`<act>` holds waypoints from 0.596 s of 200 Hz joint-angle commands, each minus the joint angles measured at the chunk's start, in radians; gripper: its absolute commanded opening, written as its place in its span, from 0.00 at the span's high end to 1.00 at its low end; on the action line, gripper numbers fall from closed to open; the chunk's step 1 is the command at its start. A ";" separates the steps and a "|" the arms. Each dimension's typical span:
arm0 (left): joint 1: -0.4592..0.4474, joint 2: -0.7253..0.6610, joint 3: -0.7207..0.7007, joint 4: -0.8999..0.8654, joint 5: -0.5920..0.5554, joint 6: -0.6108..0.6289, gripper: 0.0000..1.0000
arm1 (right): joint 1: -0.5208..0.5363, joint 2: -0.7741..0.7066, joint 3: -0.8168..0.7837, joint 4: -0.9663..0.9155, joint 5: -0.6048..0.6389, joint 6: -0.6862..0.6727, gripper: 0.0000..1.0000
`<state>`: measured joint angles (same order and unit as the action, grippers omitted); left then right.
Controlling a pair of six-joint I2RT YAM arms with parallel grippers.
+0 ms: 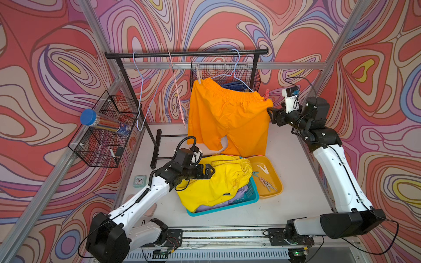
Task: Remove the clothespins securing shorts to the hanger
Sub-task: Pick up the hanger from the clothesline.
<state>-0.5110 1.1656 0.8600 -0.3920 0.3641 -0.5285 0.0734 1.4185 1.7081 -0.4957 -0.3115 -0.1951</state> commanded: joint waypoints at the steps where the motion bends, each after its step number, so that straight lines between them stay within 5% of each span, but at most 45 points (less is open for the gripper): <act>1: -0.003 -0.023 -0.006 0.026 0.011 -0.007 0.00 | -0.025 0.042 0.081 -0.070 -0.226 -0.087 0.24; 41: -0.003 -0.038 -0.023 0.036 0.012 0.001 0.00 | -0.033 0.183 0.263 -0.246 -0.317 -0.177 0.27; 119: -0.003 -0.002 -0.006 0.065 0.067 -0.004 0.00 | -0.033 0.199 0.207 -0.189 -0.406 -0.212 0.35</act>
<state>-0.5110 1.1496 0.8459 -0.3649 0.4026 -0.5282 0.0460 1.6638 1.9572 -0.7288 -0.6518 -0.3878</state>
